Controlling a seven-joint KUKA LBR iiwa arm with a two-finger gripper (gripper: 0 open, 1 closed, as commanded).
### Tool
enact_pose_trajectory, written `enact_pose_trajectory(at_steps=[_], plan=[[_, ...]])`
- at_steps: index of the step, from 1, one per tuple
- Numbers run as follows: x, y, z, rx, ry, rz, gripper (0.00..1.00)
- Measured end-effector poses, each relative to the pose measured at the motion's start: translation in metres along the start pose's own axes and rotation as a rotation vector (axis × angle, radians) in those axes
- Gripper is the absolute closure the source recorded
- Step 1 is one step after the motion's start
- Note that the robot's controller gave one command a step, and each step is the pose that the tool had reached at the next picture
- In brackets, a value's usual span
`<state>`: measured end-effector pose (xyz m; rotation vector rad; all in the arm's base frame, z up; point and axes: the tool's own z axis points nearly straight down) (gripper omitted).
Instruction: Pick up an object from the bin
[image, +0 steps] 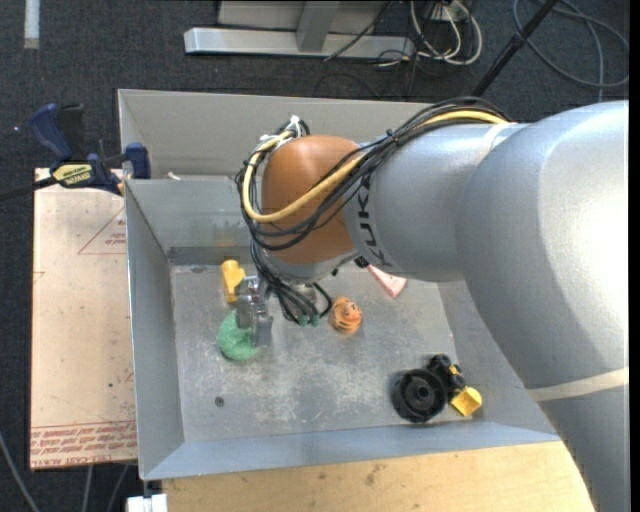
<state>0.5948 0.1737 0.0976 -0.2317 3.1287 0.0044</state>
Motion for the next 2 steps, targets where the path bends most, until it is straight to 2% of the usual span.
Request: enact_pose_trajectory(at_steps=[1, 2], plan=[[0.0, 0.0, 0.0, 0.0, 0.0, 0.0, 1.0], [0.012, 0.003, -0.037, 0.002, 0.012, 0.035, 1.0]])
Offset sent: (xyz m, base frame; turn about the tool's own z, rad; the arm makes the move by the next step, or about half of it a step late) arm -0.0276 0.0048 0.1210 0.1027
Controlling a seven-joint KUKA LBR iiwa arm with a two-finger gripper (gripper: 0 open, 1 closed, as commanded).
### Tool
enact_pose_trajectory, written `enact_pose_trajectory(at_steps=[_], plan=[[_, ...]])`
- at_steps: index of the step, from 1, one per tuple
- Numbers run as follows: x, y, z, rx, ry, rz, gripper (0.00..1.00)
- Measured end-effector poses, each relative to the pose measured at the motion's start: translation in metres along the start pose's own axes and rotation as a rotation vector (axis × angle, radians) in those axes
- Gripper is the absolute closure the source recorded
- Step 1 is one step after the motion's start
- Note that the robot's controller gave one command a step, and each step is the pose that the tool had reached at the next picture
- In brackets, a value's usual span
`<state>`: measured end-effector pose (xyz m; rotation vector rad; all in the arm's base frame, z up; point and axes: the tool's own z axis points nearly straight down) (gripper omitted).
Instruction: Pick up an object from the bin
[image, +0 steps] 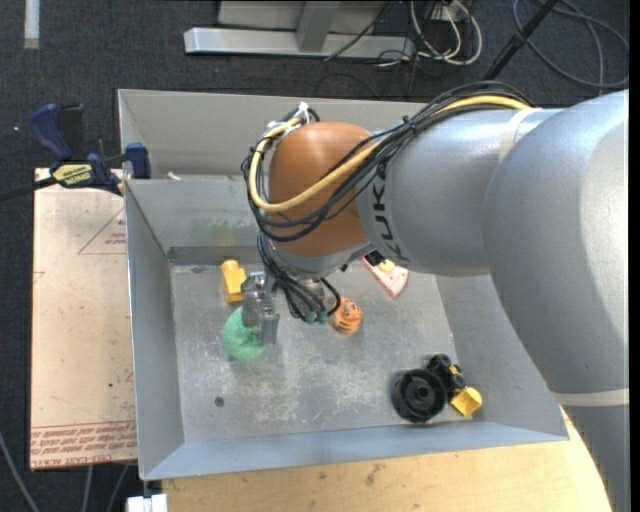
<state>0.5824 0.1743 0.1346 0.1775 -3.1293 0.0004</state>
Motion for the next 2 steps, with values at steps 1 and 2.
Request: enact_pose_trajectory(at_steps=[1, 2], plan=[[-0.011, -0.001, -0.064, -0.001, -0.008, -0.031, 1.0], [0.0, 0.0, -0.13, -0.001, -0.006, -0.04, 1.0]])
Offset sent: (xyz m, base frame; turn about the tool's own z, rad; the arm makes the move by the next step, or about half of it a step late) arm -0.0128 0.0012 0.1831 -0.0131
